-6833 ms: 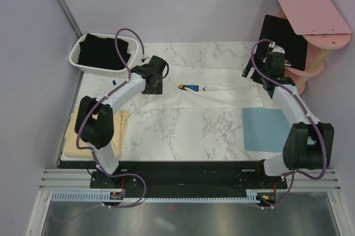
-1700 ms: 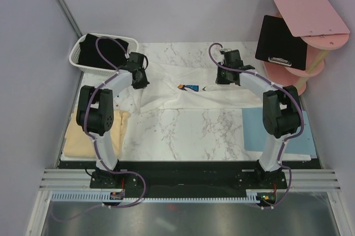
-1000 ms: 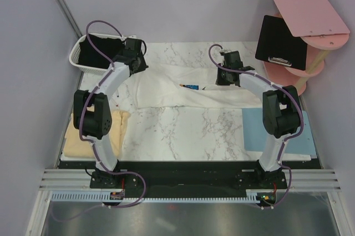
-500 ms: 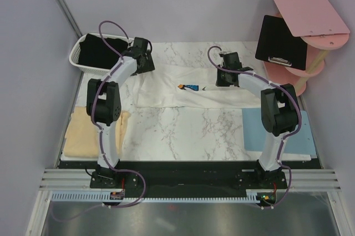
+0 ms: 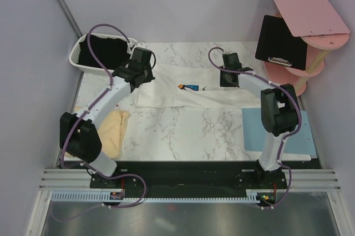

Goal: Fold and stack the t-shirts
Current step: Fold the other side of the tshirt into a rectangle, then rotate the tshirt 90 degrees

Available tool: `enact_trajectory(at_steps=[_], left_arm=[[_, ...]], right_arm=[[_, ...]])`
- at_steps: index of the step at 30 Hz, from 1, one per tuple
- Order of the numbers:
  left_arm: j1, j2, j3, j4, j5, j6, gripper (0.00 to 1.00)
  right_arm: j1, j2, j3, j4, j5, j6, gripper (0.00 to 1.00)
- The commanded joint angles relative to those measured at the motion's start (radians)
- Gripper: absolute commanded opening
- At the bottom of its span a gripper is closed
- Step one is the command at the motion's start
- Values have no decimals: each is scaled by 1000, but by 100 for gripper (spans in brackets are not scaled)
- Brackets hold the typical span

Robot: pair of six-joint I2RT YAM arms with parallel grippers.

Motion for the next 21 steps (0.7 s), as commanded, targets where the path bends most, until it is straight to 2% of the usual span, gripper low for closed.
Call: enact_trajectory(at_steps=[1, 4, 9, 17, 21], left_arm=[[-32, 38, -142, -11, -13, -85, 2], [-46, 98, -170, -13, -2, -109, 2], [-47, 201, -132, -13, 33, -117, 2], [-40, 391, -1, -59, 25, -99, 2], [-26, 443, 52, -88, 18, -96, 2]], right_arm=[[6, -3, 58, -24, 146, -7, 0], [6, 20, 84, -26, 206, -15, 0], [5, 97, 158, -44, 267, -19, 0], [5, 209, 250, -84, 305, -28, 0], [8, 213, 245, -104, 311, -41, 0]])
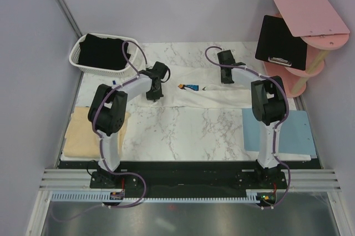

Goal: Fold and stack the t-shirts
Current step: Rotate the tshirt 90 degrees

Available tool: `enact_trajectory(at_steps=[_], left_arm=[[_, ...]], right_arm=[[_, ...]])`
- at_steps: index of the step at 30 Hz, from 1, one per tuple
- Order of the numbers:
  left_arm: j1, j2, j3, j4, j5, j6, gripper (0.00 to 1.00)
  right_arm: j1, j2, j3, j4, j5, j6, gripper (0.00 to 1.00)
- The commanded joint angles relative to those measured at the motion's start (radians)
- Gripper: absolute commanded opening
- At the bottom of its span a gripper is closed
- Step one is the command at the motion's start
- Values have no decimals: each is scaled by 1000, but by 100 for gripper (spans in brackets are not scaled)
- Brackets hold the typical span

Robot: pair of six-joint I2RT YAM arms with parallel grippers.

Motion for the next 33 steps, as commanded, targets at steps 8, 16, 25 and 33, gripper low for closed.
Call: enact_trajectory(at_steps=[8, 16, 25, 33], left_arm=[[48, 126, 213, -100, -27, 4, 2], [54, 296, 502, -205, -19, 59, 2], [68, 472, 825, -304, -3, 101, 2], [137, 569, 1054, -340, 83, 122, 2]], right_arm=[[23, -15, -7, -99, -22, -23, 0], [68, -71, -77, -172, -77, -35, 0], [133, -174, -160, -238, -155, -43, 0], [213, -252, -275, -281, -229, -9, 0]])
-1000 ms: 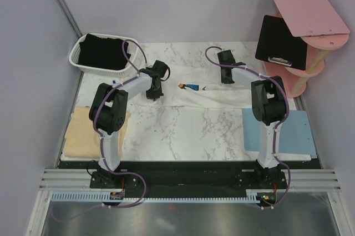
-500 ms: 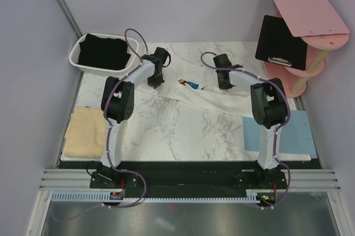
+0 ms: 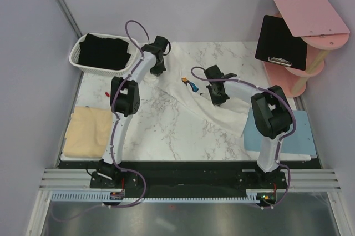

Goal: Fold and stack the t-shirts
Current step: Rotate the tshirt 90 degrees

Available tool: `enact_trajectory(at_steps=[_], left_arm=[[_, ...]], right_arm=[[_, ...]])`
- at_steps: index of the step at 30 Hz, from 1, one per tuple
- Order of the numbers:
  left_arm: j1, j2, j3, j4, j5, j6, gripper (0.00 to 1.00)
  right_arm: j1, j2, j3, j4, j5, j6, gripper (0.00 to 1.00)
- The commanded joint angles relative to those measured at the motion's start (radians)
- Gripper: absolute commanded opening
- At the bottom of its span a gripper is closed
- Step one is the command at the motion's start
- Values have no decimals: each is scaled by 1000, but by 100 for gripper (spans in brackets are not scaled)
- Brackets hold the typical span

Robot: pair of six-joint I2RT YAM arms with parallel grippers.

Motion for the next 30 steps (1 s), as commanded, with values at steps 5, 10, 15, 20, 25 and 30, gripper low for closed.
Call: enact_trajectory(at_steps=[5, 10, 15, 20, 25, 30], left_arm=[[37, -129, 11, 22, 61, 71, 2], [-37, -481, -297, 199, 120, 80, 2], [-199, -665, -561, 259, 138, 27, 2], [-350, -740, -808, 362, 185, -91, 2], [-526, -654, -884, 479, 228, -222, 2], [-630, -516, -804, 488, 250, -282, 2]], right_arm=[[45, -99, -49, -61, -80, 39, 0], [42, -188, -4, -44, -63, 75, 0], [28, -255, 40, 2, 10, 112, 0], [-70, -240, 83, 63, -38, 138, 0], [-163, -188, 103, 120, -155, 149, 0], [-220, -156, 99, 139, -219, 145, 0]])
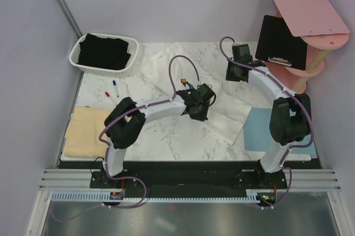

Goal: Fold and stack the t-shirts
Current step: Rotate the tshirt 90 degrees

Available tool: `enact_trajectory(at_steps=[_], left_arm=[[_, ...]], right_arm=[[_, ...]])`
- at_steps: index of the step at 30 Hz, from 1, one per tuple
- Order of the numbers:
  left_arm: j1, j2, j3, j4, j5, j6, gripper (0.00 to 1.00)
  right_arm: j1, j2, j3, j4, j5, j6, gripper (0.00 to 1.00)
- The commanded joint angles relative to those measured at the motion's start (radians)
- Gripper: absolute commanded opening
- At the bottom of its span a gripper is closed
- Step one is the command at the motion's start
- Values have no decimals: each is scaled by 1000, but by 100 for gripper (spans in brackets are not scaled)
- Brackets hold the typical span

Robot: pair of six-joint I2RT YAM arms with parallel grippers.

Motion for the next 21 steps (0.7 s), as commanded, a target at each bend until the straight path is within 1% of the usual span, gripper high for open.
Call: enact_trajectory(at_steps=[1, 4, 5, 9, 21], left_arm=[[-71, 96, 77, 65, 37, -115, 2], [-92, 141, 95, 68, 45, -130, 2], [-97, 150, 97, 67, 49, -133, 2], [-99, 162, 77, 66, 48, -144, 2], [-99, 80, -122, 13, 16, -210, 2]], right_arm=[[-22, 25, 19, 44, -89, 10, 0], [-33, 26, -3, 53, -93, 1, 0], [-33, 26, -13, 54, -116, 0, 0], [-36, 39, -33, 56, -136, -8, 0], [-36, 69, -56, 87, -236, -16, 0]])
